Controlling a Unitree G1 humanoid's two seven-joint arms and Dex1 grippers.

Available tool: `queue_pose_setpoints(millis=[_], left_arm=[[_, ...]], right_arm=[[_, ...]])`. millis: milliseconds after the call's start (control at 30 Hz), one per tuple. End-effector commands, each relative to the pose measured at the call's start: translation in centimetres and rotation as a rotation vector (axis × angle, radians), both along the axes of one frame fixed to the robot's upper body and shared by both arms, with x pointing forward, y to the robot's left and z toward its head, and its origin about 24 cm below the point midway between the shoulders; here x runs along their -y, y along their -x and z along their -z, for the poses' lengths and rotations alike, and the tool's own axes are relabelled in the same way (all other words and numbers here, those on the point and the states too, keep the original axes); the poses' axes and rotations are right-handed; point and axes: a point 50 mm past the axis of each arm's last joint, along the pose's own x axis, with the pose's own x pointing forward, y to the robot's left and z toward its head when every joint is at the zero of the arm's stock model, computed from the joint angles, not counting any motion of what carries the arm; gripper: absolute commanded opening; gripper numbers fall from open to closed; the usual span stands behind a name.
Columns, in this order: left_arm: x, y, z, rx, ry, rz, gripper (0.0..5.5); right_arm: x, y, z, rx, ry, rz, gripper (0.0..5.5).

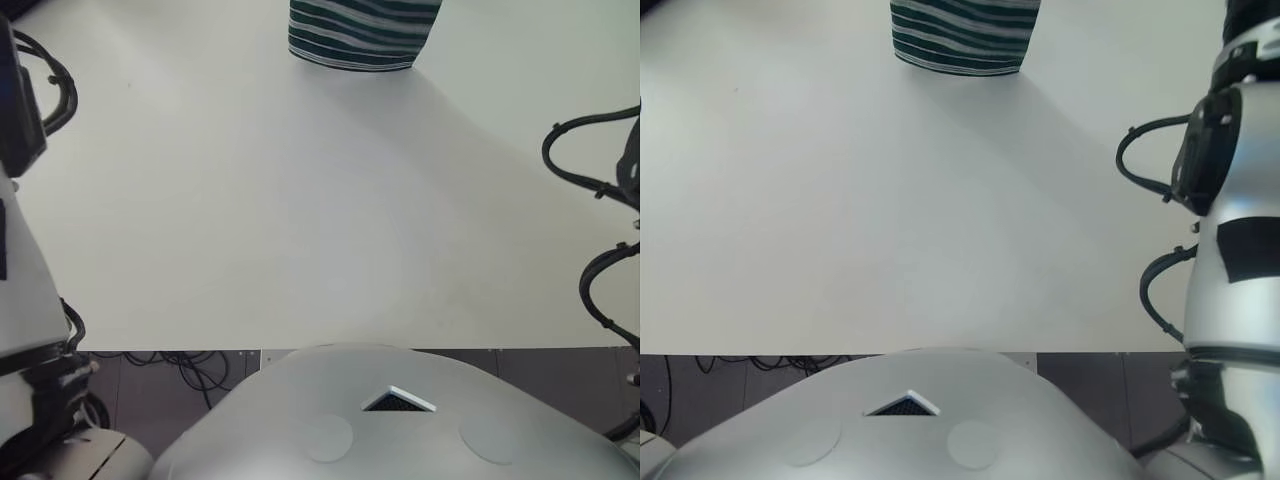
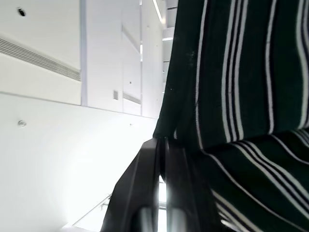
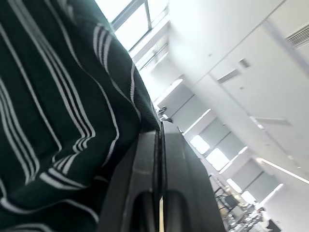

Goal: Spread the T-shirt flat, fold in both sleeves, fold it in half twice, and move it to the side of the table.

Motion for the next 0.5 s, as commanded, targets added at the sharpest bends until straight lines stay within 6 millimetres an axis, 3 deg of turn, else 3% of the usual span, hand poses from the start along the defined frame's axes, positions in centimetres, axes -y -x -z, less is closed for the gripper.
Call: queue_pose_setpoints(millis=[33, 100, 200, 267, 333, 367, 433, 500], left_arm=[[-1.0, 0.0, 0.4, -0.019, 0.001, -0.012, 0.0], [-1.8, 0.0, 2.1, -0.081, -0.014, 0.008, 0.0], [-3.4, 0.6, 6.5, -0.243, -0.063, 0.101, 0.0], [-4.7, 2.5, 10.4, -0.413, -0.083, 0.261, 0.0], [-6.1, 6.8, 14.5, -0.608, -0.058, 0.427, 0.0], [-6.3, 9.8, 16.2, -0.745, -0.004, 0.513, 0.0], [-5.9, 17.6, 20.1, -1.145, 0.02, 0.648, 0.0], [-5.9, 24.5, 23.8, -1.524, -0.007, 0.657, 0.0]], right_arm=[[0.9, 0.4, -0.6, 0.05, 0.001, -0.002, 0.02], [0.9, 0.7, 0.7, 0.029, 0.027, -0.07, 0.02], [0.9, 1.8, 3.8, -0.009, 0.091, -0.25, 0.02], [1.3, 3.5, 6.4, -0.045, 0.144, -0.416, 0.02], [2.1, 6.8, 10.5, -0.155, 0.188, -0.618, 0.02], [2.7, 9.0, 12.8, -0.253, 0.172, -0.723, 0.02], [4.2, 14.8, 17.9, -0.535, 0.129, -0.894, 0.02], [5.4, 19.9, 22.4, -0.827, 0.118, -0.94, 0.02]])
